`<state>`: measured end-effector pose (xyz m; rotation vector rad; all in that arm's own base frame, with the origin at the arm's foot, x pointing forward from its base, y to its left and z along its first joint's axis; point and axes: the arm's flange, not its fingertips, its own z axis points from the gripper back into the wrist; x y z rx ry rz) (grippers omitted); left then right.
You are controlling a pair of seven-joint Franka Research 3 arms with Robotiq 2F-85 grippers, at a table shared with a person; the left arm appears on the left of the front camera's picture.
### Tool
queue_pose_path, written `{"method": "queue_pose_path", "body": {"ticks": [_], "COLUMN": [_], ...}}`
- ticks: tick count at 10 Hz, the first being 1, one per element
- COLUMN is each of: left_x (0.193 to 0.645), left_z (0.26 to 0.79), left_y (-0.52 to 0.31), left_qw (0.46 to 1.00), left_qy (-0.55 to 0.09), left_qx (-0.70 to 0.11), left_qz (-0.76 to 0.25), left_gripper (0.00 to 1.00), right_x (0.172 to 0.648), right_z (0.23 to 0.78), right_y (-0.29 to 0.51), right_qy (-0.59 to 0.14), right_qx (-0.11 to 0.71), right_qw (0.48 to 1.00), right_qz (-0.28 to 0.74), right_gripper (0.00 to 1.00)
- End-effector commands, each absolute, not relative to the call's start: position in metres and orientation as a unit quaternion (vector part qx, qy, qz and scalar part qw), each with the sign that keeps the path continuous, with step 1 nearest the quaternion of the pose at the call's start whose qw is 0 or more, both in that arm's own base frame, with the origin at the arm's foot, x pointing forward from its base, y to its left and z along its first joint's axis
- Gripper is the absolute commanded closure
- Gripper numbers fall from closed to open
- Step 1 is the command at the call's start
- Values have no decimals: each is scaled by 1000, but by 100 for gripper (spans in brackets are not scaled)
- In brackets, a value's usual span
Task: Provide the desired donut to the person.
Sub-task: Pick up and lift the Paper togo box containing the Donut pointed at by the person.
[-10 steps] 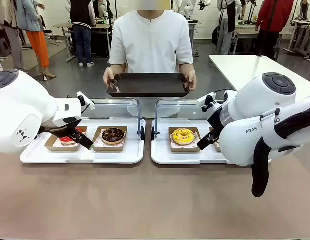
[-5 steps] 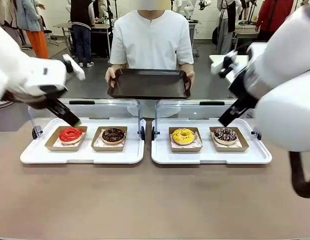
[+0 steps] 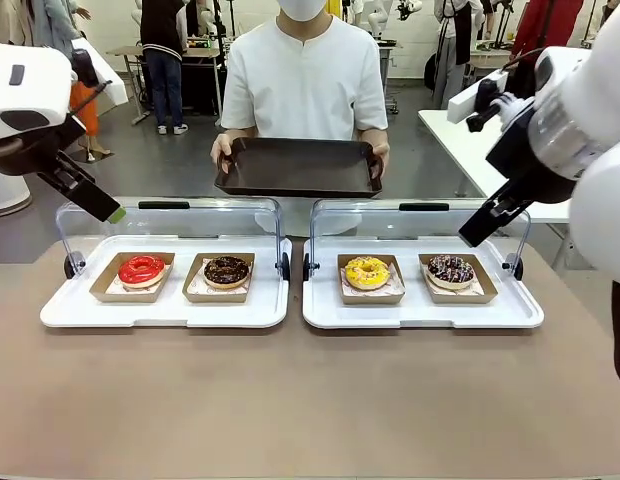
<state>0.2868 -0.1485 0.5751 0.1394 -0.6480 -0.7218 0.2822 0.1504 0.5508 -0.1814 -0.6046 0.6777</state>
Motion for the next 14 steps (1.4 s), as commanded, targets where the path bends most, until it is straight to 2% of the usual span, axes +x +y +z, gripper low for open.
{"method": "queue_pose_path", "body": {"ticks": [1, 2, 3, 4, 6, 9, 10, 11, 14], "left_x": [291, 287, 302, 311, 329, 350, 350, 347, 342], "left_z": [565, 575, 586, 595, 605, 609, 611, 607, 607], "left_y": [-149, -148, -126, -102, -63, -6, 21, 38, 74], "left_qw": [885, 882, 895, 880, 820, 737, 714, 707, 716], "left_qy": [-310, -311, -301, -307, -347, -416, -451, -470, -466], "left_qx": [58, 67, -62, -162, -280, -348, -350, -337, -324], "left_qz": [-343, -347, -322, -323, -359, -403, -405, -408, -407], "left_gripper": [0, 0, 0, 0, 0, 0, 0, 0, 0], "right_x": [273, 286, 298, 314, 352, 380, 378, 376, 369], "right_z": [558, 570, 583, 590, 598, 598, 597, 591, 581], "right_y": [147, 132, 107, 76, 19, -67, -86, -103, -125], "right_qy": [-295, -284, -279, -273, -292, -361, -375, -370, -365], "right_qx": [-89, 54, 176, 281, 399, 491, 500, 485, 453], "right_qw": [894, 886, 856, 818, 750, 640, 631, 647, 670], "right_qz": [325, 362, 397, 420, 440, 467, 459, 459, 462], "right_gripper": [0, 0, 0, 0, 0, 0, 0, 0, 0]}}
